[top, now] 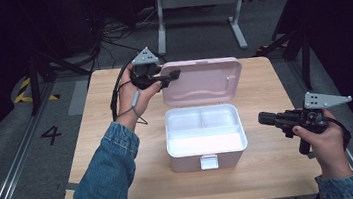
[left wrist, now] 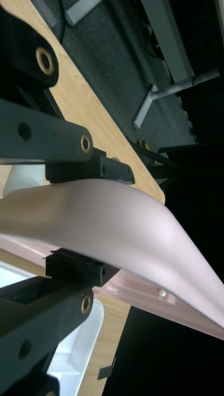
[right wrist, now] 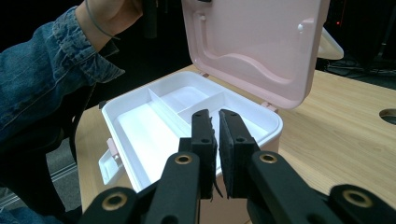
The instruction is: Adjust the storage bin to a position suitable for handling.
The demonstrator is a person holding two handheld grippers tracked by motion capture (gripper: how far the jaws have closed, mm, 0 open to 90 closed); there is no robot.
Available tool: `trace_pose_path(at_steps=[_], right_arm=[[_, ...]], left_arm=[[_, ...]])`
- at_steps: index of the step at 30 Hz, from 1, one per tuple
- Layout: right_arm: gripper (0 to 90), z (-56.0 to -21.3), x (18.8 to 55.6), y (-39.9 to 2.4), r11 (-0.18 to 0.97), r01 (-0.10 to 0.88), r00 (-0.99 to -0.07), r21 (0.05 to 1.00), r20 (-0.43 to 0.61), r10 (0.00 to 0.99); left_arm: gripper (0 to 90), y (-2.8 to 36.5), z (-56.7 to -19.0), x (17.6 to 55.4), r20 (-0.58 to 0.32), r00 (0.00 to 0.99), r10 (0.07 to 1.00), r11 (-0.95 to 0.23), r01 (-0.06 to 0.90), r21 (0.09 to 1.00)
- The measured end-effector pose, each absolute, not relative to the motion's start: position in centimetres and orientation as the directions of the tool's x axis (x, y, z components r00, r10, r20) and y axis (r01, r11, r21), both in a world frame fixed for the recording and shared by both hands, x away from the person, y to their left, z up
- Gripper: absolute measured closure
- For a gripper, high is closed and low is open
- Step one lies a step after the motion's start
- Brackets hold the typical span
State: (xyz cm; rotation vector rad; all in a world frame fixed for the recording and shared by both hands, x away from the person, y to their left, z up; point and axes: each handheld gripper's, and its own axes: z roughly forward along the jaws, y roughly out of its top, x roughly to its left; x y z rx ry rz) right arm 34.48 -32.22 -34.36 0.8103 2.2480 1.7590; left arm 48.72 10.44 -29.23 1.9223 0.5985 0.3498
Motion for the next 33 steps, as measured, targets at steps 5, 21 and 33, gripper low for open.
trace_pose_path(at_steps=[5,21,33], right_arm=[[85.3,-34.3,34.5,-32.4,0.151,0.310,-0.834,0.939,0.193,0.517],[84.1,-34.8,34.8,-32.4,0.151,0.326,-0.829,0.933,0.206,0.519],[82.9,-34.8,34.8,-32.4,0.151,0.329,-0.829,0.932,0.209,0.518]], left_arm=[[57.4,10.0,-30.1,50.0,-0.024,0.819,0.574,-0.339,0.264,0.903],[46.4,9.6,-32.5,52.3,-0.061,0.790,0.610,-0.353,0.339,0.872],[40.4,9.4,-33.7,53.3,-0.100,0.758,0.645,-0.348,0.407,0.844]])
